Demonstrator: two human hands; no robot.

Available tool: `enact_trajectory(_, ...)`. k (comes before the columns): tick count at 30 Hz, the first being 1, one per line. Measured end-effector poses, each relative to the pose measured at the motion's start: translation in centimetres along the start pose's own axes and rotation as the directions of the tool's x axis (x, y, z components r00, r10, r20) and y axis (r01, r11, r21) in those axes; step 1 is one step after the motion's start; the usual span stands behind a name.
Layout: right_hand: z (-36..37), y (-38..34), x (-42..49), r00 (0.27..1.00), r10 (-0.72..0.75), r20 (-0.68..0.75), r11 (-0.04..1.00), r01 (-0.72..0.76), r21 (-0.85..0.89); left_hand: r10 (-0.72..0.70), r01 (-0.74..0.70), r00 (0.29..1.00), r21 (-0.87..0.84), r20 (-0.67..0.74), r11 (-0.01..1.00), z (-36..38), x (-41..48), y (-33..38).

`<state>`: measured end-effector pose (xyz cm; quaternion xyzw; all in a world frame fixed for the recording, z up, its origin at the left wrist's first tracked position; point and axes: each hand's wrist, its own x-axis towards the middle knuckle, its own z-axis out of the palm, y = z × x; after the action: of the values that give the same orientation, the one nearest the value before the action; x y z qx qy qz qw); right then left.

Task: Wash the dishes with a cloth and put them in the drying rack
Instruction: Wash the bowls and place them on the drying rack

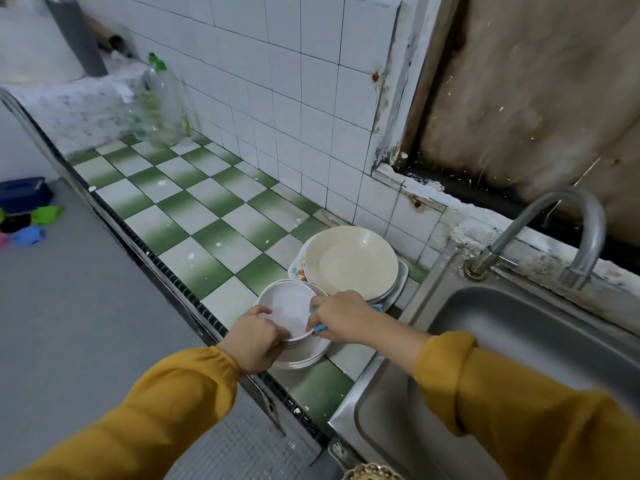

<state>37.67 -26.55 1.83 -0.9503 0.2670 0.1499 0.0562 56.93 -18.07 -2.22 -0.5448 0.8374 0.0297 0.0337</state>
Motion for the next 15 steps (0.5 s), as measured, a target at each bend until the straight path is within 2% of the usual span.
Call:
enact_trajectory(4, 0.0, 0.5, -0.6, 0.999, 0.020, -0.043, 0.991, -0.015, 0.134, -0.013, 0.018, 1.000, -0.216, 0.024, 0.976, -1.1, 0.1, 0.0)
enact_trajectory(7, -0.1, 1.2, -0.9, 0.995, 0.052, -0.083, 0.964, -0.029, 0.265, -0.039, 0.060, 0.997, -0.393, 0.061, 0.918, -1.7, 0.1, -0.1)
enact_trajectory(11, -0.3, 2.0, -1.1, 0.990, 0.102, -0.094, 0.887, -0.048, 0.460, -0.105, 0.120, 0.992, -0.765, 0.069, 0.633, -2.1, 0.0, -0.5)
enact_trajectory(15, -0.7, 2.8, -1.3, 0.983, 0.161, -0.091, 0.780, -0.070, 0.622, -0.167, 0.122, 0.984, -0.915, 0.061, 0.385, -3.0, 0.3, 0.3)
